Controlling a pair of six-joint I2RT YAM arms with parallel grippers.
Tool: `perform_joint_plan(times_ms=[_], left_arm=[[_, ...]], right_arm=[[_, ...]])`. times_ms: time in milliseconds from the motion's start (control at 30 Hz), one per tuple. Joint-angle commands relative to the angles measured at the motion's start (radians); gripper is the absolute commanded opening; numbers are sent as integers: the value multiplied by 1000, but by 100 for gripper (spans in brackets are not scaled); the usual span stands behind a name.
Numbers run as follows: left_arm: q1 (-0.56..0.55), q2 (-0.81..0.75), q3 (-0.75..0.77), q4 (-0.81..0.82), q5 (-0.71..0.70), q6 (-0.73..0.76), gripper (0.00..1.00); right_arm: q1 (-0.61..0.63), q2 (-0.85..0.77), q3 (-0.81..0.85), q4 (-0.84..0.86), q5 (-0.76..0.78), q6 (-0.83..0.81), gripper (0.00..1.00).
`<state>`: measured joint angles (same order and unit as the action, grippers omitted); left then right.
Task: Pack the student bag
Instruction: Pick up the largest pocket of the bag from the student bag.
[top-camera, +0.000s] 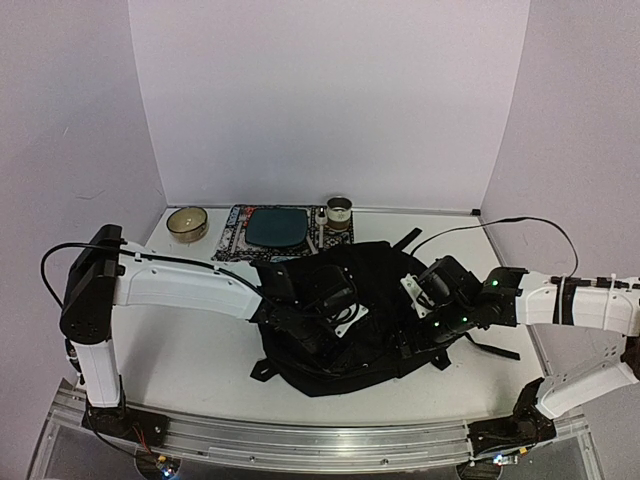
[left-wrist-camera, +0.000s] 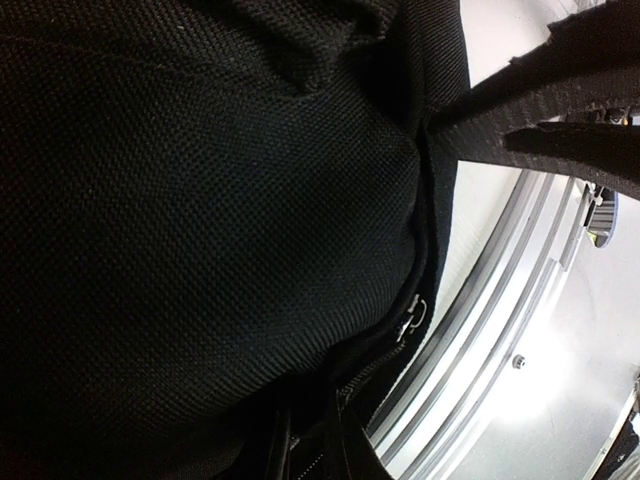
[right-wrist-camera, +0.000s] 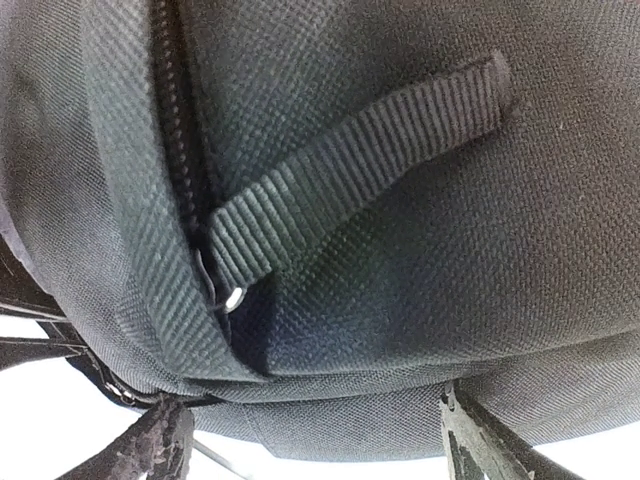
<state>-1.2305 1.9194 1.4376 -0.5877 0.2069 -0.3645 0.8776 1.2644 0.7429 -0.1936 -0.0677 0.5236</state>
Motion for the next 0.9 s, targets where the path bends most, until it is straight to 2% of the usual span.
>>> perform_joint_plan(times_ms=[0,300,533,667,733,800,867], left_arm=[[3,21,9,-14,39,5,14],[-19,-4,20,0,91,37,20],[-26,55,42,0,102,42,19],[-25,64,58,0,100,44,15],[-26,59,62,0,97,45,10],[-27,41,58,-1,87,43,1],[-26,14,46,-2,71,36,0]], right_arm=[[2,-5,-3,-22,-10,-8,85],[3,0,-5,-20,-11,-8,85],[3,-5,-5,-18,-11,-8,85],[2,-3,-7,-18,-10,-7,85],[2,3,-9,-18,-7,-7,85],[3,7,-12,-17,2,-6,85],[3,11,-15,-18,23,-5,86]])
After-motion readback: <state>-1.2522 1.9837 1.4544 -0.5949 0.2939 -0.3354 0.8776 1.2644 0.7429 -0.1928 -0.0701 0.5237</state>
